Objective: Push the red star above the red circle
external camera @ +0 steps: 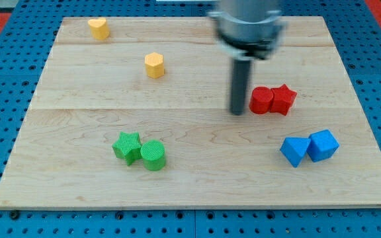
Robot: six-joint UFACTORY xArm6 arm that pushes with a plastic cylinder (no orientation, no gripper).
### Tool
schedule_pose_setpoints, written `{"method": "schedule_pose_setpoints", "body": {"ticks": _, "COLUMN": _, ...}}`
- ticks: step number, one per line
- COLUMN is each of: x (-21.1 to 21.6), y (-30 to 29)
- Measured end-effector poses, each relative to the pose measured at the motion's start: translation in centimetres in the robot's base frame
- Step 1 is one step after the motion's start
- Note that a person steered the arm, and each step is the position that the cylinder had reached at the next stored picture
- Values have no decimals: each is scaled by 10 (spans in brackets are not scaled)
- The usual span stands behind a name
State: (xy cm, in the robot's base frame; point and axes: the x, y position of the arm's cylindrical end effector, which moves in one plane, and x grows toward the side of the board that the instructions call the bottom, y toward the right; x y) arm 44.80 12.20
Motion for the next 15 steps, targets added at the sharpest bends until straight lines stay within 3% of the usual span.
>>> {"method": "schedule_pose_setpoints", "body": {"ticks": 1, "x": 23, "y": 74}}
{"method": "schedule_pose_setpoints", "body": {"ticks": 3, "x": 9, "y": 111}}
{"method": "schedule_pose_setpoints", "body": {"ticks": 4, "x": -17, "y": 80}}
{"method": "schedule_pose_setpoints", "body": {"ticks": 5, "x": -40, "y": 11}}
{"method": "schedule_pose_setpoints", "body": {"ticks": 6, "x": -45, "y": 18}}
{"method": "schedule_pose_setpoints", "body": {"ticks": 7, "x": -11, "y": 25}}
{"method": "schedule_pose_setpoints", "body": {"ticks": 8, "x": -29, "y": 90}}
{"method": "schedule_pose_setpoints", "body": {"ticks": 9, "x": -65, "y": 87}}
{"method": "schedule_pose_setpoints", "body": {"ticks": 10, "x": -96, "y": 59}}
{"method": "schedule_pose_setpoints", "body": {"ticks": 12, "x": -117, "y": 36}}
{"method": "schedule_pose_setpoints", "body": {"ticks": 15, "x": -140, "y": -51}}
